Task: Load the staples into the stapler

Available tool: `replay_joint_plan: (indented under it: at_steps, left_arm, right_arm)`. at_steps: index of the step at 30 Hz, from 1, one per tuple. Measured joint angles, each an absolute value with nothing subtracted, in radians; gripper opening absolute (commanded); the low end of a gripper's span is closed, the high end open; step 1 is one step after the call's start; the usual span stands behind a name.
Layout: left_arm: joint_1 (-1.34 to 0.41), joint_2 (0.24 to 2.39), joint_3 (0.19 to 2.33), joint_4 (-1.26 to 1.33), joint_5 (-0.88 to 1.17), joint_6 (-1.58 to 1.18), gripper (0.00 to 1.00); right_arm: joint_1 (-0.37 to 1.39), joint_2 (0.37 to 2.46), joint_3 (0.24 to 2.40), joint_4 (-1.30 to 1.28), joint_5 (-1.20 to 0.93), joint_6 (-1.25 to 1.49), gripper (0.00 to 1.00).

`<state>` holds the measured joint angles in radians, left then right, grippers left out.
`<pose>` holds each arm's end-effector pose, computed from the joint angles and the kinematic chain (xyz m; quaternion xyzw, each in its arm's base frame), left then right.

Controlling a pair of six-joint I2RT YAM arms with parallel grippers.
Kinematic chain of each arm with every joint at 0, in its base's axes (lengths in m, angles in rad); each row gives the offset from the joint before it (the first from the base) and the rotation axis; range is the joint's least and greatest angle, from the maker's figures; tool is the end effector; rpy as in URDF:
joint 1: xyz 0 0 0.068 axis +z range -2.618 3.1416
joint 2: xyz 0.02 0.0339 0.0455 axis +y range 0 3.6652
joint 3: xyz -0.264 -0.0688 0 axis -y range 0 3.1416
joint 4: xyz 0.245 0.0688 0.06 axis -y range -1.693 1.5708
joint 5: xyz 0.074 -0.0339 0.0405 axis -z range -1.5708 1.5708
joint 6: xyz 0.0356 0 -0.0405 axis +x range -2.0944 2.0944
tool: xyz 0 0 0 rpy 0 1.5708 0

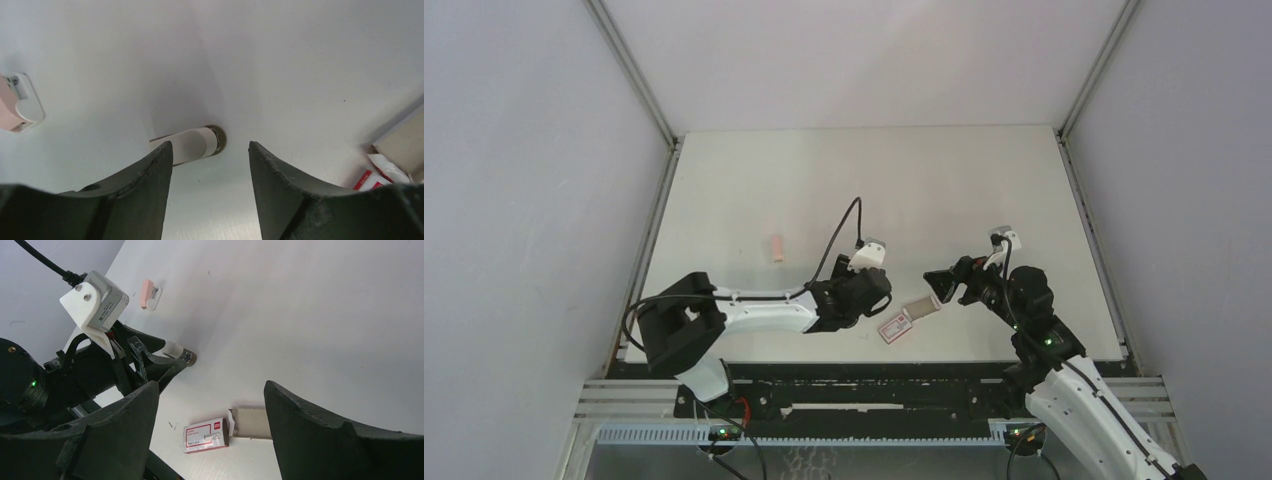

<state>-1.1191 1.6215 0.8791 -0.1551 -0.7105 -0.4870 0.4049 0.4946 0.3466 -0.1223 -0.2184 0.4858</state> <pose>0.1595 -0.2755 0.1768 0.1658 0.8768 0.0052 0.4513 0.1290 0.0637 0.2330 -0.0339 0.7932 0.3375 0.5057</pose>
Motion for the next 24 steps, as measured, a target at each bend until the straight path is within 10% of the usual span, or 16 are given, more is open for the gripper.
replay_joint_plan:
  at_steps: [7,24]
  left_arm:
    - [-1.086,1.481,0.728,-0.062,-0.592,-0.409,0.84]
    - [-0.667,1.385,0.573,0.243,0.113,-0.266,0.88]
  right_arm:
    - [0.405,0.479,0.347,-0.122,-0.220,0.485,0.77]
    - [0.405,0.479,0.346,-0.113,-0.255,0.482,0.77]
